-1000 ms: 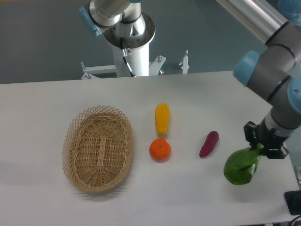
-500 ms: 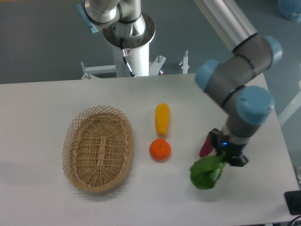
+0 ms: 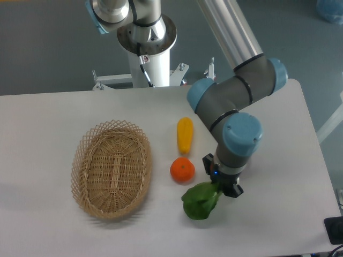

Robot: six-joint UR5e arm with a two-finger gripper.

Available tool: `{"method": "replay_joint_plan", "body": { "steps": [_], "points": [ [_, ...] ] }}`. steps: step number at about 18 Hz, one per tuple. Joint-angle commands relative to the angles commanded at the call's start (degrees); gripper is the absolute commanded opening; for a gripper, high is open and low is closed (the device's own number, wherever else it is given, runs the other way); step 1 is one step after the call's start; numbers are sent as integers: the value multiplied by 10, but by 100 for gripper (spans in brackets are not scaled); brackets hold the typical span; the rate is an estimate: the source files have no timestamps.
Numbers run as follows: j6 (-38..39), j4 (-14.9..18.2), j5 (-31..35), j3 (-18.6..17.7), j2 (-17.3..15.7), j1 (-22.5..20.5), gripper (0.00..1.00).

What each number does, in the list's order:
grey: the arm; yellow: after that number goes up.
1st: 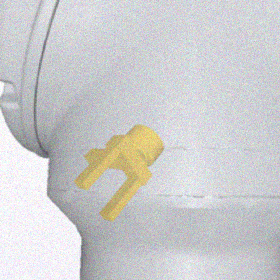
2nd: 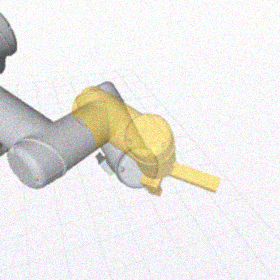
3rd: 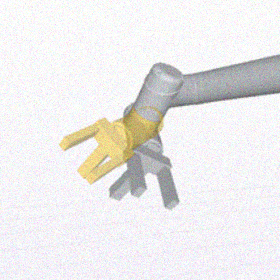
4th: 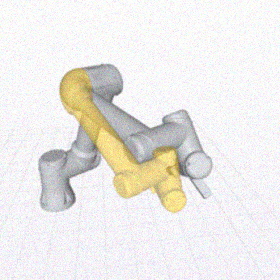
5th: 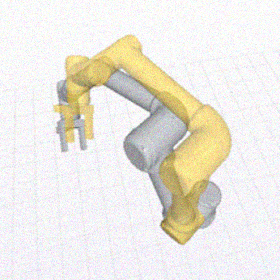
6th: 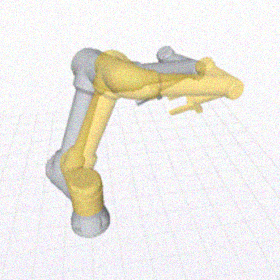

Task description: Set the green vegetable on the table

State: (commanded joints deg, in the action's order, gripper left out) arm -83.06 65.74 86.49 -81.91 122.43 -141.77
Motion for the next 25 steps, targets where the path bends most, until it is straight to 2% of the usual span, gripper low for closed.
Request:
{"method": "replay_joint_plan", "body": {
  "steps": [1,2,8,13,17,20,23,25],
  "points": [
    [1,-2,-1,1,1,0,81],
    [3,-7,3,2,1,0,100],
    [16,-6,4,21,-1,0,100],
    [18,1,6,89,13,-20,100],
    [17,4,39,105,13,-49,100],
    [13,25,40,133,18,-70,100],
    [9,57,39,180,42,-90,100],
    [8,63,37,213,60,-105,100]
  ]
}}
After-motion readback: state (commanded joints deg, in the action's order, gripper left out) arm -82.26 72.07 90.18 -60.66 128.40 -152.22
